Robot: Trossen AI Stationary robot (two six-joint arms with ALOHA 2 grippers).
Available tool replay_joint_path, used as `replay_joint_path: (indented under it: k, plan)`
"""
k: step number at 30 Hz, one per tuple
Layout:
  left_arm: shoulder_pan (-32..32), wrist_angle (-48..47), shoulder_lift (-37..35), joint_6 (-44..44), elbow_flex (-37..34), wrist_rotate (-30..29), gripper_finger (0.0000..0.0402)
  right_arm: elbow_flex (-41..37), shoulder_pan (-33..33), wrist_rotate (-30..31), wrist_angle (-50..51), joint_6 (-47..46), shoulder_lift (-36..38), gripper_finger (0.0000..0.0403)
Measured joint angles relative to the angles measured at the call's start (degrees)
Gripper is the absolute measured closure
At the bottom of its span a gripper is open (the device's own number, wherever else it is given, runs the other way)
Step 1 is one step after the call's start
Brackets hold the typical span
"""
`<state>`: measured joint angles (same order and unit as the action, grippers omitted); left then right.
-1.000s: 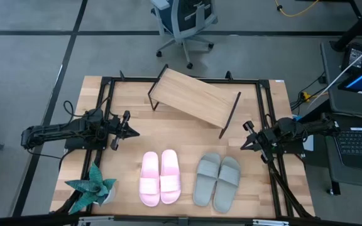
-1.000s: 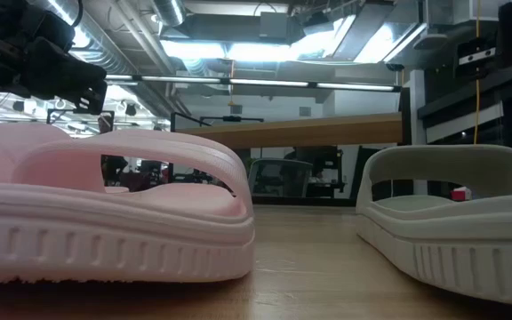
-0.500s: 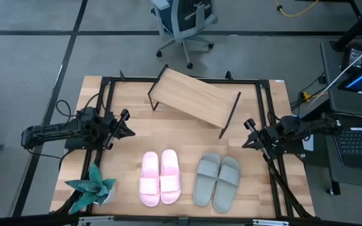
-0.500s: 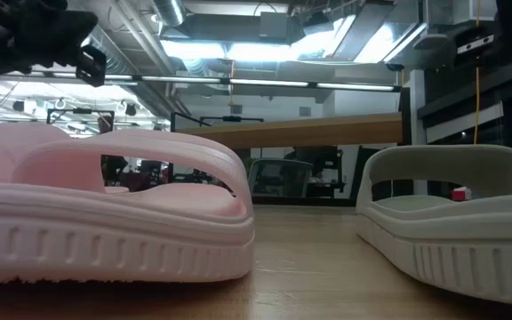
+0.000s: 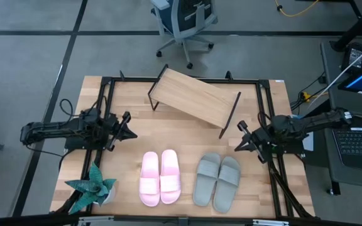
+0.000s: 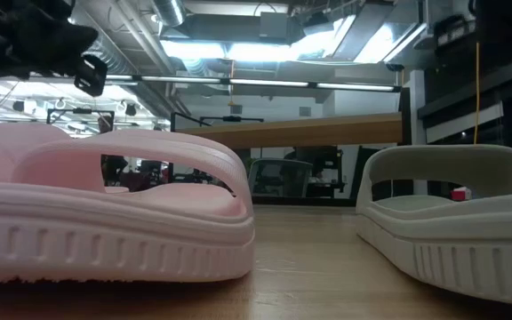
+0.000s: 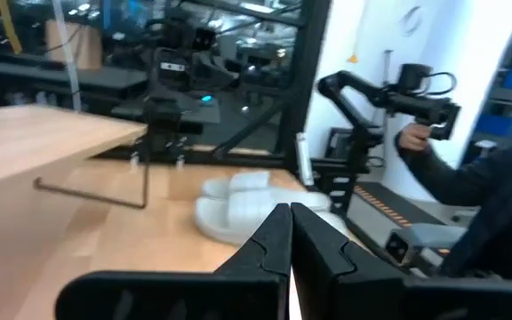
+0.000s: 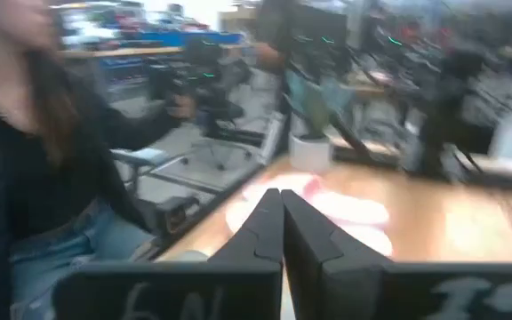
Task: Pick and place slides into the shelf
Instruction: Put the left pink slide on the shelf
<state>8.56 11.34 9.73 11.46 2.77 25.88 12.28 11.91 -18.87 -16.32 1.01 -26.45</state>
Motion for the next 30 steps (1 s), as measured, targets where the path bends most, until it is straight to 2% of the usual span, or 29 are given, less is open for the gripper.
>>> replay_joint_path:
  k: [3, 8, 12, 17, 20, 24, 30]
  plan:
    - [-2.66, 0.32, 0.11, -0.46, 0.04, -2.13, 0.0401, 1.59, 1.50, 0.12, -1.85, 2.78, -3.43, 0.0401]
    - [-6.86, 0.09, 0.20, -3.06, 0.04, -7.19, 0.0401, 3.97, 2.69, 5.59, -1.28, 2.52, -9.65, 0.0400]
    - [-8.95, -0.37, 0.44, -3.06, 0.04, -9.78, 0.0401, 6.32, 3.03, 5.71, -1.52, 1.59, -14.31, 0.0399]
    - [-10.78, -3.42, 1.97, -3.03, 0.09, -17.13, 0.0401, 9.49, 3.03, 5.78, -1.48, 2.02, -19.55, 0.0400]
    - [-11.96, -3.45, 3.90, -3.06, 0.69, -18.06, 0.0401, 11.12, 3.03, 5.91, -1.07, 2.53, -21.67, 0.0399]
    - [-13.72, -4.30, 7.87, -6.16, 5.31, -19.45, 0.0401, 12.21, 3.00, 5.92, -1.00, 2.65, -23.04, 0.0399]
    - [-15.86, -13.23, 15.88, -11.21, 14.90, -21.48, 0.0402, 12.31, 3.00, 5.90, -1.02, 4.29, -23.13, 0.0397]
